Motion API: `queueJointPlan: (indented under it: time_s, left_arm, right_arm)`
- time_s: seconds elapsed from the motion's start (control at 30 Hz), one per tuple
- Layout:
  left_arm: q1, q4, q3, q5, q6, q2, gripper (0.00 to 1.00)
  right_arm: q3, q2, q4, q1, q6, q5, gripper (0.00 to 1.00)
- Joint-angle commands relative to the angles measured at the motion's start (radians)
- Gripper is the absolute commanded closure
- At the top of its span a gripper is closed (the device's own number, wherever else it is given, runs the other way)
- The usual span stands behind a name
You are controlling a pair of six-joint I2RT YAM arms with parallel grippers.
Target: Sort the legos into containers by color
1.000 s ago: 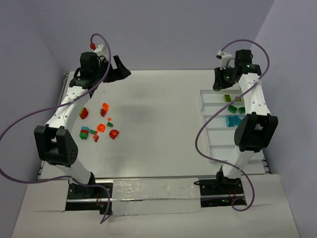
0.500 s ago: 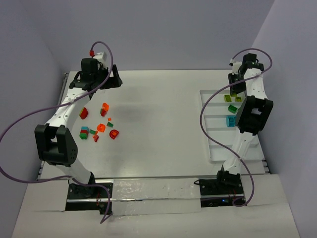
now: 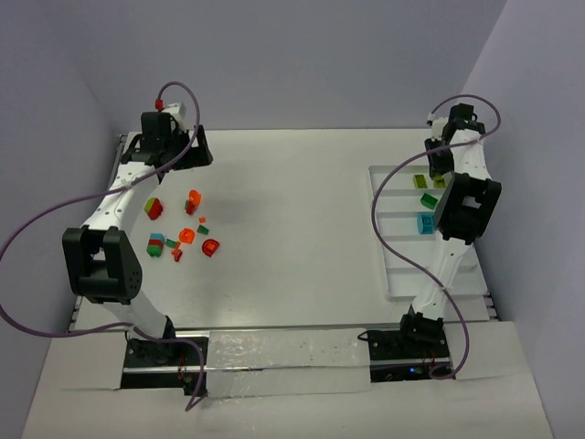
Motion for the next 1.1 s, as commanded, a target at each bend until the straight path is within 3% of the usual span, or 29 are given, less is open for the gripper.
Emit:
queueJointPlan:
  time_s: [0.0,0.1,0.33,0.63,0.8,0.97,1.07]
  left_arm:
    - [0.03,-0.007,-0.02,-0.016,0.003,-0.003,0.01]
    - [0.04,-0.014,-0.031,-0.02,0.002,-0.001,0.01]
    - [0.057,-0.019,-0.035,-0.022,-0.003,-0.004,0.01]
    - [0.075,-0.027,-0.022,-0.027,-0.006,-0.002,0.01]
    - [0.176,-0.059,-0.032,0.035,0.021,-0.039,0.01]
    - [0.303,-0.158,-0.058,0.142,0.223,-0.062,0.1]
    - [0.339,-0.177,-0.09,0.081,0.321,-0.08,0.16]
  right_arm:
    - [0.09,0.016,0.069,-0.006,-0.004,-0.022,0.89]
    - [0.112,0.037,0.063,-0.005,0.007,-0.043,0.82]
    - [0.092,0.047,0.067,0.0,0.009,-0.051,0.51]
    - [0.074,0.016,0.056,0.0,0.005,-0.04,0.39]
    - [0.061,-0.086,0.05,0.013,0.036,-0.132,0.28]
    - [0.065,-0.216,0.053,0.095,0.063,-0.209,0.13]
    - [0.045,-0.279,0.067,0.163,0.086,-0.225,0.05]
